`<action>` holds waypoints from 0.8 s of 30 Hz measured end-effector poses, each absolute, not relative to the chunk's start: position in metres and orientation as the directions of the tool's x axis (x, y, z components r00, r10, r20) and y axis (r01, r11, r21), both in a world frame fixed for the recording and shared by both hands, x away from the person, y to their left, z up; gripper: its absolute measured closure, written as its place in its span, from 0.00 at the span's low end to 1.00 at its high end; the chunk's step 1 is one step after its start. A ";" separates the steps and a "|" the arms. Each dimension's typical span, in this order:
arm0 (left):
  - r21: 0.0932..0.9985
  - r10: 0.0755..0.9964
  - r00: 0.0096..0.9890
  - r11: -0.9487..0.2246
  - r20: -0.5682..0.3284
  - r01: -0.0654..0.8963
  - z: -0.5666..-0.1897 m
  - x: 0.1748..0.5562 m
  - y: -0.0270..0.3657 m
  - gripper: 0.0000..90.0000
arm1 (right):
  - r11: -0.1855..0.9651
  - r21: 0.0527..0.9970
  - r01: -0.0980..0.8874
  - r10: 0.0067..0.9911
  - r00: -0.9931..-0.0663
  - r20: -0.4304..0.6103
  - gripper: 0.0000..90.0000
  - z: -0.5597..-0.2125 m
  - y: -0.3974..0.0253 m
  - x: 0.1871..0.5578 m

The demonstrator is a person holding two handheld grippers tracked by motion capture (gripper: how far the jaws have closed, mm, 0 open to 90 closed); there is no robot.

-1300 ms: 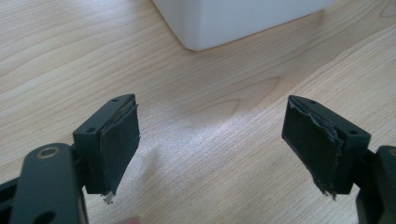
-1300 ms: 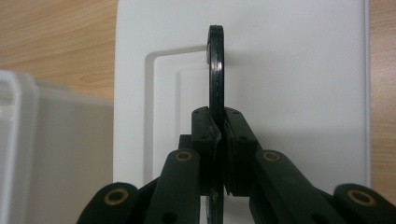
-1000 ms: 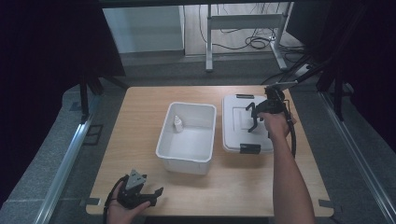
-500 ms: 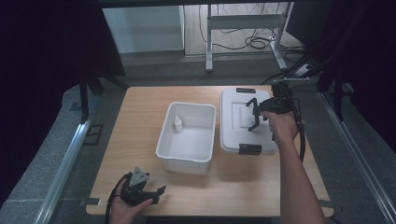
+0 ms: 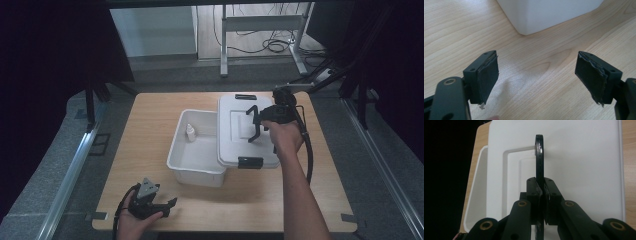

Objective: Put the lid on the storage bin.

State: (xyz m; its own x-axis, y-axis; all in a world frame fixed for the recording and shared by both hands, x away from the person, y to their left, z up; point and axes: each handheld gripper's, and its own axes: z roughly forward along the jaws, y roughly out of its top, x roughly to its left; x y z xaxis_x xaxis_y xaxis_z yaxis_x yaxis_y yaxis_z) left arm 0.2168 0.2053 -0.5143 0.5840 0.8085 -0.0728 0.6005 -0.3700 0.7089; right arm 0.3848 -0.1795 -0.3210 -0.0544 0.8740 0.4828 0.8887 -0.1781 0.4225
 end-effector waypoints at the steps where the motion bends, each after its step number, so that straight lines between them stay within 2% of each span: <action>1: 0.708 0.809 0.583 -0.371 -0.071 0.601 -0.514 0.216 0.205 0.21 | -0.178 0.423 0.889 0.874 -0.054 0.483 0.95 -0.321 -0.179 0.385; 8: 0.708 0.810 0.583 -0.370 -0.072 0.602 -0.514 0.216 0.206 0.21 | -0.198 0.423 0.884 0.872 -0.038 0.488 0.95 -0.311 -0.155 0.378; 15: 0.713 0.815 0.575 -0.359 -0.076 0.603 -0.512 0.216 0.209 0.21 | -0.186 0.410 0.893 0.870 -0.044 0.491 0.95 -0.319 -0.127 0.380; 24: 0.713 0.812 0.578 -0.359 -0.079 0.602 -0.513 0.217 0.209 0.21 | -0.249 0.384 0.889 0.840 0.001 0.543 0.95 -0.323 -0.105 0.379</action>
State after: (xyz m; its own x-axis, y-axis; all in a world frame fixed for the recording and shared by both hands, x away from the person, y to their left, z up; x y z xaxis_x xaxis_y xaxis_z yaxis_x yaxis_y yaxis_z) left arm 0.2175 0.2087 -0.5130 0.5781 0.8121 -0.0788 0.6021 -0.3594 0.7130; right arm 0.3792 -0.1054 -0.3233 0.0012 0.8399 0.5428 0.8890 -0.2495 0.3840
